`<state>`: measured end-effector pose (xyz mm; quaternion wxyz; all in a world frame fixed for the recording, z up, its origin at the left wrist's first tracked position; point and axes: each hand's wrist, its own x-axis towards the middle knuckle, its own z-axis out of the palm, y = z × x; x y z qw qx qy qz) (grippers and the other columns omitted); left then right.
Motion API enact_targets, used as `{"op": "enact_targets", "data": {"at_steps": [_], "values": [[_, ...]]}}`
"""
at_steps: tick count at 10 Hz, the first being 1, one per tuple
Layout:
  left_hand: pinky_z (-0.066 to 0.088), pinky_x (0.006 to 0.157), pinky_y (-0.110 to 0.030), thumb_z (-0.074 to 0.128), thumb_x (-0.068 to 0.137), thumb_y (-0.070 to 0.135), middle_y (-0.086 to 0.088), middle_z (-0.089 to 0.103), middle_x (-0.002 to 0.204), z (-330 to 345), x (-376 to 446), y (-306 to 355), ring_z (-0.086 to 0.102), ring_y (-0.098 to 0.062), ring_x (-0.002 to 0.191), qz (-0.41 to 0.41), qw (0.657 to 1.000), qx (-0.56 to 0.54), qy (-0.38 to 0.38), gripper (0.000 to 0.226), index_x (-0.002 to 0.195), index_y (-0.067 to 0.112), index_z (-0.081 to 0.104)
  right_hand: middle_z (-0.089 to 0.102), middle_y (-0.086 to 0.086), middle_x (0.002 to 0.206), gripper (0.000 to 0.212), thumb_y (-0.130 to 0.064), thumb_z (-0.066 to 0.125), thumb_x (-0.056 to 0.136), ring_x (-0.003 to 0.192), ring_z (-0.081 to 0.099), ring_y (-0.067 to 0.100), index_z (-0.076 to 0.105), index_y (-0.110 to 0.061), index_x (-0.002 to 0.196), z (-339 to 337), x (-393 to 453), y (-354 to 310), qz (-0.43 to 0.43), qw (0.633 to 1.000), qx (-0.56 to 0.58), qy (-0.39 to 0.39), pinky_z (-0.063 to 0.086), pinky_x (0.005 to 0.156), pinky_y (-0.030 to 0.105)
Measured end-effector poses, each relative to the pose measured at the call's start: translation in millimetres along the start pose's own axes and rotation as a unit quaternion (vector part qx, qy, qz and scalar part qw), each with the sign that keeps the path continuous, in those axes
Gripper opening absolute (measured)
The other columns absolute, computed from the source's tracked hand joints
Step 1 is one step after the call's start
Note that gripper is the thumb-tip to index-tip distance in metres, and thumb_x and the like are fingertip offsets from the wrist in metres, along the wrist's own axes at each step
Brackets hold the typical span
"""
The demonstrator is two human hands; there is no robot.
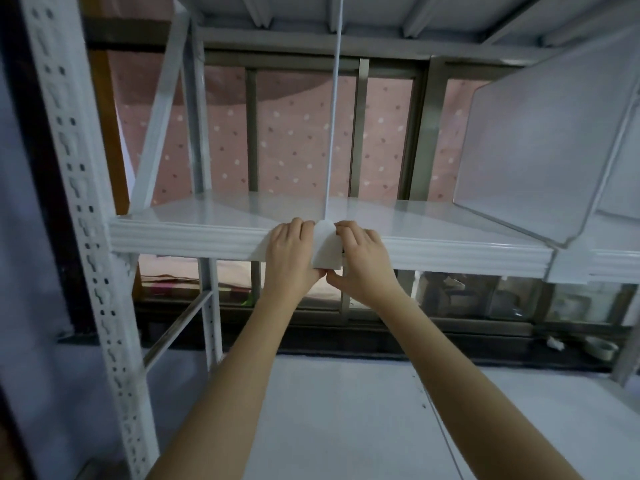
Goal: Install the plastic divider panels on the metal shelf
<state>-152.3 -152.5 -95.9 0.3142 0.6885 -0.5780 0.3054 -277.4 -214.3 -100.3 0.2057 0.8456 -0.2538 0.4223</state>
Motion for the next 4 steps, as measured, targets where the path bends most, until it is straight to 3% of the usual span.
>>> {"op": "enact_targets", "data": {"at_steps": [1,2,3,4], "values": [[0.028,0.107,-0.03,0.076,0.074,0.034,-0.006,0.052,0.129,-5,-2,-1,0.047,-0.022,0.12,0.006,0.999,0.0,-0.033,0.073,0.135,0.01,0.044,0.064,0.015,0.111,0.066,-0.023,0.087,0.054,0.094,0.064,0.033,0.061,0.003,0.11,-2,-3,-9,0.037,0.999,0.004,-0.005,0.048,0.089,0.04],[0.027,0.109,-0.03,0.076,0.075,0.033,-0.003,0.048,0.136,-16,3,-3,0.044,-0.02,0.125,0.008,0.997,0.007,-0.081,0.078,0.14,0.012,0.038,0.057,0.016,0.129,0.071,-0.025,0.081,0.066,0.115,0.056,0.033,0.054,0.002,0.126,-5,-6,-10,0.058,0.997,-0.004,-0.044,0.034,0.107,0.041],[0.032,0.108,-0.034,0.075,0.075,0.035,-0.005,0.045,0.14,-35,1,0,0.044,-0.022,0.126,0.015,0.988,0.021,-0.154,0.084,0.144,0.013,0.032,0.036,0.01,0.151,0.078,-0.036,0.065,0.084,0.14,0.032,0.027,0.031,-0.005,0.147,-22,-10,-15,0.049,0.991,-0.017,-0.122,0.011,0.118,0.035],[0.033,0.108,-0.04,0.067,0.082,0.04,-0.008,0.036,0.147,-56,3,2,0.04,-0.026,0.131,0.022,0.976,0.097,-0.193,0.085,0.149,0.015,0.021,0.025,0.006,0.157,0.078,-0.038,0.056,0.092,0.144,0.023,0.023,0.014,-0.013,0.153,-52,7,-14,0.06,0.966,-0.046,-0.248,0.018,0.117,0.038]]}}
